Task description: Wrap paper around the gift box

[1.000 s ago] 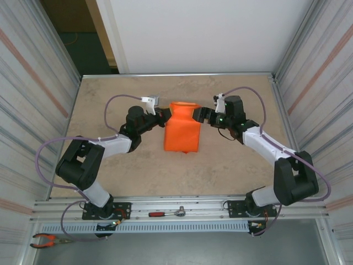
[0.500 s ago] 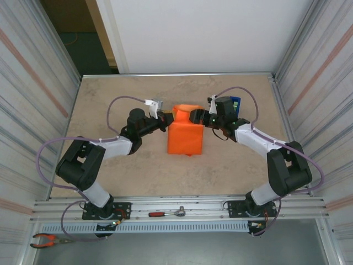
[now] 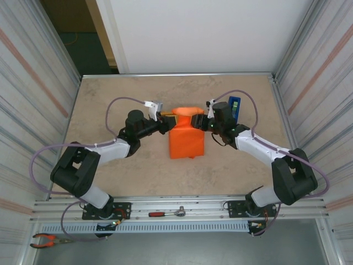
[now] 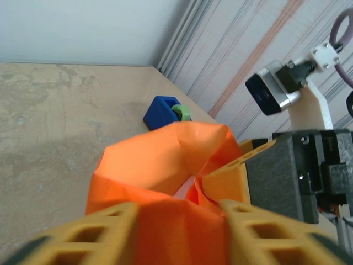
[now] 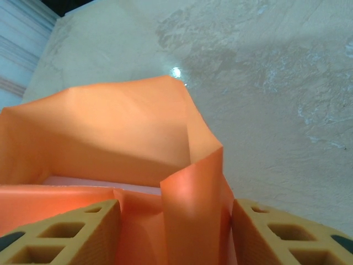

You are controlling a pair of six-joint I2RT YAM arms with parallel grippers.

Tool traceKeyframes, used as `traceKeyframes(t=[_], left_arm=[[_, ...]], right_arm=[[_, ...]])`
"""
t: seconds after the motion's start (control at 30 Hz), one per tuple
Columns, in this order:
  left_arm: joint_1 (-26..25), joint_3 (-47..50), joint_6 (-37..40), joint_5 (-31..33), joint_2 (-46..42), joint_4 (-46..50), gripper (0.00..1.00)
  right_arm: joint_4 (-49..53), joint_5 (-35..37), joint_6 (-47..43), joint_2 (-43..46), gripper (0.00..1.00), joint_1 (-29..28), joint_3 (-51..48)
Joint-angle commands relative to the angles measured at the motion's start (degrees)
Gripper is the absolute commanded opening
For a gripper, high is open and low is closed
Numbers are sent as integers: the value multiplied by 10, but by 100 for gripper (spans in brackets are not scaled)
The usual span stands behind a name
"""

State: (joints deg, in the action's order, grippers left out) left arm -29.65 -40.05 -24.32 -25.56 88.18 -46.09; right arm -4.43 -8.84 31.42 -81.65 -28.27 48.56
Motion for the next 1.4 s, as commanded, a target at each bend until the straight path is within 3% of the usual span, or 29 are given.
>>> traceKeyframes(t=[0.0, 0.07, 0.17, 0.4, 0.8, 0.9, 1.1, 1.37], left_arm=[[7, 13, -9, 44, -43, 13, 68], [14, 17, -18, 60, -58, 18, 78], [24, 17, -30, 74, -79, 35, 85], [37, 8, -45, 90, -105, 66, 91], [34, -13, -40, 123, -134, 119, 91], [22, -6, -37, 148, -138, 124, 91], [-35, 32, -34, 269, -150, 121, 91], [-82, 14, -29, 298, -82, 88, 92]], right_arm=[[30, 24, -11, 8, 47, -7, -21], [24, 31, -7, 7, 41, -12, -21], [17, 37, -3, 3, 29, -19, -14], [-2, 37, 7, -30, 1, -24, 32], [-4, 100, 28, -105, 0, -8, 159], [-35, 133, 56, -105, 0, -4, 139], [-102, 182, 96, -78, 0, -9, 61], [-127, 183, 101, -40, 0, -12, 3]])
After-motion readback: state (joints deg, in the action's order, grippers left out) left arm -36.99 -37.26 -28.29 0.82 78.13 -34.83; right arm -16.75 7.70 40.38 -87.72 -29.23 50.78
